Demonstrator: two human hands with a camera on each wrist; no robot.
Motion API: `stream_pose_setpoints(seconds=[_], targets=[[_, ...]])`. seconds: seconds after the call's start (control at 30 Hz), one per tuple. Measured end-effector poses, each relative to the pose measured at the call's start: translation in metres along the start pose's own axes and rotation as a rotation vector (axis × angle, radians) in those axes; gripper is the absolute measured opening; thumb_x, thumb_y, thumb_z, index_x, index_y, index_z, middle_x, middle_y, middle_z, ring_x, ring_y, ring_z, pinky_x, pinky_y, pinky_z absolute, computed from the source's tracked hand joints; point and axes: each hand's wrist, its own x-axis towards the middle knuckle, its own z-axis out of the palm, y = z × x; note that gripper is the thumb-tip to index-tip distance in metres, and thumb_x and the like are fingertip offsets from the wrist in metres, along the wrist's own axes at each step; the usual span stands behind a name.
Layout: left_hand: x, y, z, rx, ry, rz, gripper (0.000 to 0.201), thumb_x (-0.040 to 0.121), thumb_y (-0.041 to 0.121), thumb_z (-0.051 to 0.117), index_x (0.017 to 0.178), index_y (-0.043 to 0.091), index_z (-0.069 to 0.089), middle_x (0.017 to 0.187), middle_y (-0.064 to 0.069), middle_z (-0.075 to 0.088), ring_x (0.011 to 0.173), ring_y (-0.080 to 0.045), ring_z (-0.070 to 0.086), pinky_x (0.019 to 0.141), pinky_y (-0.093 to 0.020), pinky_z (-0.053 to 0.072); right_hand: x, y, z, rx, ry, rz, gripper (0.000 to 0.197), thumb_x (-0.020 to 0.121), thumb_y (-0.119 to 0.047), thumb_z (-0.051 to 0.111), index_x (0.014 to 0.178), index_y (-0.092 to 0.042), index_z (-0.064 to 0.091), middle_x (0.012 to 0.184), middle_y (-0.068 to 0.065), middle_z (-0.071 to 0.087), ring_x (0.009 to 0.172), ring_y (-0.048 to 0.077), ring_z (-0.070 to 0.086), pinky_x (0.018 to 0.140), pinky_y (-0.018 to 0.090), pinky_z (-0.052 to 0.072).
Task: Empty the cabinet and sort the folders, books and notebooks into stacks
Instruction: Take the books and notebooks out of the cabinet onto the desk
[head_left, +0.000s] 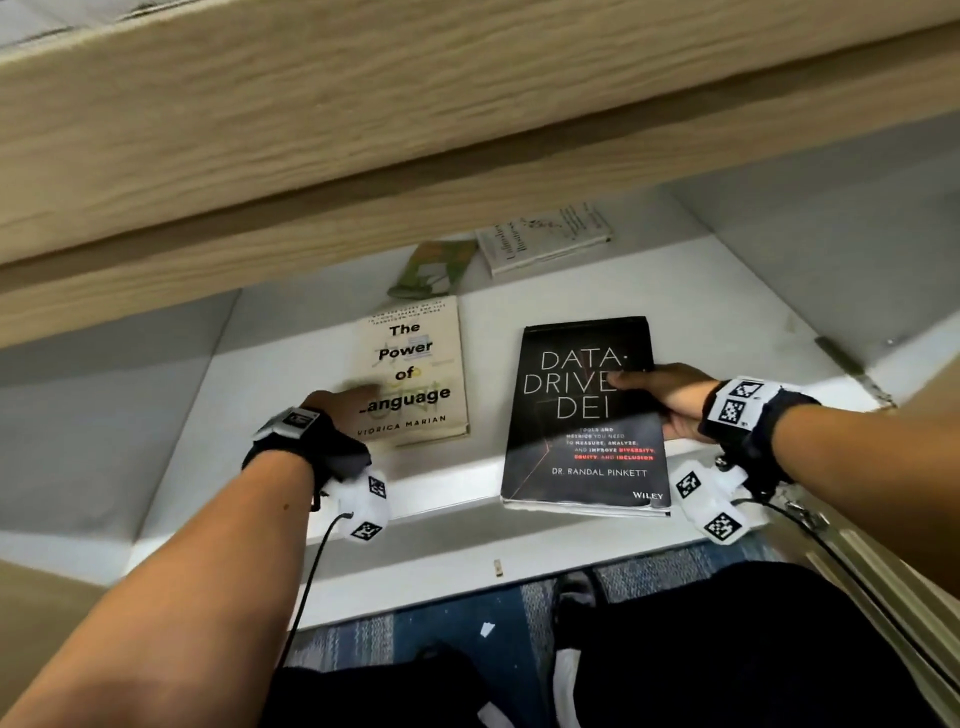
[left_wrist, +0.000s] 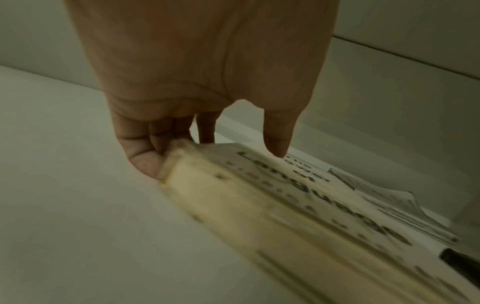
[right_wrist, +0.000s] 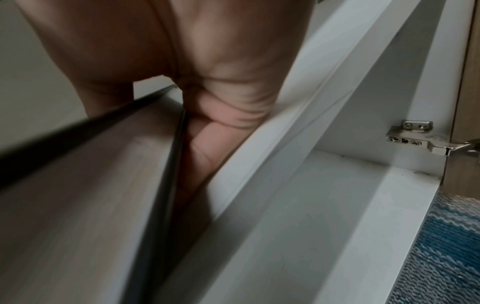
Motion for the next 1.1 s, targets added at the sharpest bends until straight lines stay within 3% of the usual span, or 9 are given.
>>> stream_pose_setpoints(seconds=[0.1,0.17,0.27,0.4,0.47,0.63,0.77,0.9,1.1], targets=[[0.006,0.026,0.003,-0.36,-0.04,-0.117,0.045,0.072,0.031,0.077,0.116,0.034,0.065,0.068,-0.008,0.062,0.047,-0.027,0.059,0.05,-0.04,0.054,0.002,0.001,0.0,-0.01,0.007,-0.003,0.034,0.086,-0.024,0.07,0.115,-0.01,0.063,0.106,0.012,0.073,0.081,0.025,0.072,0.07,0.039,0.061],[0.025,0.04,0.008,-0.592,-0.061,-0.207,0.059,0.064,0.06,0.078,0.097,0.013,0.069,0.066,-0.013,0.065,0.047,-0.028,0.058,0.05,-0.036,0.049,0.003,0.001,0.0,-0.016,0.003,0.005,0.034,0.086,-0.025,0.07,0.117,-0.011,0.063,0.109,0.011,0.072,0.088,0.027,0.07,0.073,0.042,0.059],[0.035,0.063,0.011,-0.725,-0.072,-0.194,0.056,0.077,0.059,0.069,0.109,0.013,0.067,0.101,-0.015,0.071,0.06,-0.027,0.06,0.06,-0.037,0.053,0.002,0.0,0.001,-0.005,-0.009,0.016,0.033,0.088,-0.024,0.068,0.117,-0.011,0.061,0.111,0.012,0.071,0.094,0.029,0.069,0.076,0.043,0.058],[0.038,0.073,0.009,-0.816,-0.04,-0.191,0.05,0.08,0.055,0.066,0.108,0.014,0.069,0.087,-0.012,0.071,0.074,-0.029,0.062,0.074,-0.031,0.044,0.003,0.0,0.0,0.006,-0.039,0.03,0.033,0.089,-0.023,0.067,0.119,-0.012,0.061,0.113,0.012,0.071,0.102,0.031,0.068,0.08,0.046,0.057],[0.041,0.072,0.008,-0.812,0.005,-0.155,0.058,0.083,0.054,0.065,0.121,0.01,0.063,0.108,-0.018,0.068,0.097,-0.034,0.064,0.073,-0.029,0.043,0.004,0.0,-0.001,0.01,-0.044,0.03,0.033,0.089,-0.023,0.066,0.12,-0.012,0.061,0.112,0.012,0.071,0.102,0.031,0.068,0.08,0.047,0.057],[0.037,0.077,0.011,-0.888,-0.024,-0.135,0.047,0.072,0.063,0.072,0.084,0.017,0.069,0.081,-0.01,0.073,0.052,-0.023,0.065,0.052,-0.024,0.051,0.006,0.0,-0.002,0.01,-0.051,0.029,0.035,0.088,-0.022,0.067,0.121,-0.01,0.061,0.111,0.012,0.072,0.098,0.031,0.069,0.081,0.049,0.057],[0.033,0.081,-0.006,-0.94,0.019,-0.074,0.055,0.06,0.065,0.08,0.087,0.018,0.071,0.093,-0.007,0.075,0.079,-0.027,0.072,0.08,-0.041,0.059,0.006,0.0,-0.003,0.02,-0.051,0.028,0.037,0.088,-0.022,0.068,0.122,-0.009,0.06,0.111,0.013,0.072,0.101,0.032,0.068,0.082,0.05,0.056],[0.01,0.089,-0.012,-1.035,-0.043,-0.015,0.028,0.081,0.051,0.069,0.084,0.024,0.064,0.075,0.002,0.067,0.067,-0.014,0.06,0.055,-0.024,0.054,0.005,-0.001,-0.002,0.042,-0.037,0.03,0.039,0.088,-0.022,0.068,0.123,-0.008,0.059,0.111,0.014,0.071,0.094,0.03,0.069,0.078,0.048,0.058],[-0.014,0.127,0.05,-0.964,-0.283,0.0,0.039,0.081,0.059,0.064,0.086,0.02,0.065,0.073,0.002,0.073,0.07,-0.017,0.063,0.063,-0.029,0.05,0.0,-0.006,0.004,0.174,0.012,0.089,0.064,0.087,-0.062,0.051,0.124,-0.011,0.062,0.114,0.015,0.069,0.085,0.029,0.069,0.069,0.045,0.058]])
